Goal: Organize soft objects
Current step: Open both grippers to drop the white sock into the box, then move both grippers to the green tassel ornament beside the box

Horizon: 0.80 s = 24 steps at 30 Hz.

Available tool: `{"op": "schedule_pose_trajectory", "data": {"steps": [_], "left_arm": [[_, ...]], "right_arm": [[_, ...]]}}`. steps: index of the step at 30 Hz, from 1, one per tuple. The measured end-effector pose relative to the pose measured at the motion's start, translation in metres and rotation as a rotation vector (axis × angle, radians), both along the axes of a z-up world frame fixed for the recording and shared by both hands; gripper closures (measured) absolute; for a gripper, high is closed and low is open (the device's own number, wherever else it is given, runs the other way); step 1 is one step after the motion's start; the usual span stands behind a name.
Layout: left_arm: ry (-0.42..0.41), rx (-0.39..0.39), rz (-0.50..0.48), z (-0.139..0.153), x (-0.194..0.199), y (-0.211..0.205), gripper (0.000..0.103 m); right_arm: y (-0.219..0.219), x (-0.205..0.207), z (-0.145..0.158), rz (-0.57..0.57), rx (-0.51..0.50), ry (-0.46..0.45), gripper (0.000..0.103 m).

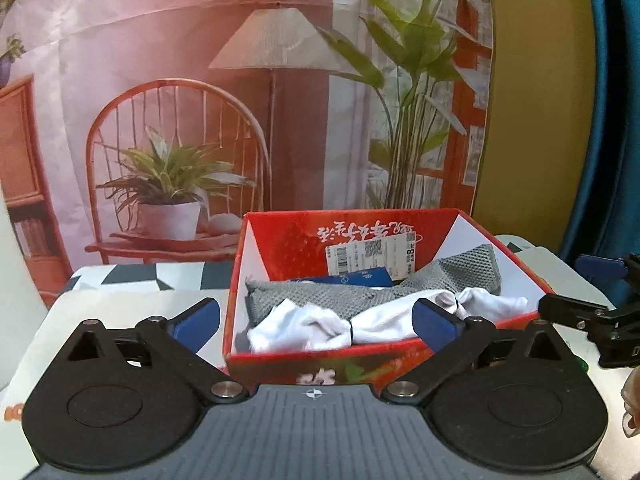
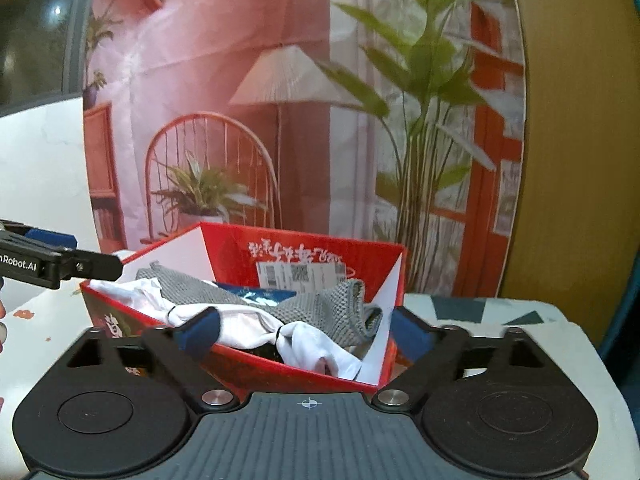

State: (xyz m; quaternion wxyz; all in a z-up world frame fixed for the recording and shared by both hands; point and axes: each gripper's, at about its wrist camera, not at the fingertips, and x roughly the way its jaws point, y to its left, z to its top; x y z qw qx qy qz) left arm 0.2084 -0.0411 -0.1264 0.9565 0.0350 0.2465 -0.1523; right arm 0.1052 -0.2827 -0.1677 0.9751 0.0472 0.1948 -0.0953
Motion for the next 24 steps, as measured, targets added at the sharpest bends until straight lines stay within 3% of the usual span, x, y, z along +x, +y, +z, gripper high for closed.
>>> {"op": "schedule_pose_trajectory", "data": {"steps": [13,24], "left_arm": [[-0.001,0.022,0.089,-0.033,-0.039,0.023,0.0],[0.113,0.051,0.127,-0.079,-0.054,0.032,0.0]], "right_arm": [[-0.014,-0.048,-0.031,-0.113,0.054,-0.021,0.0],[-0.022,-0.069,-0.084,-0.179,0.075,0.144,0.0]]}}
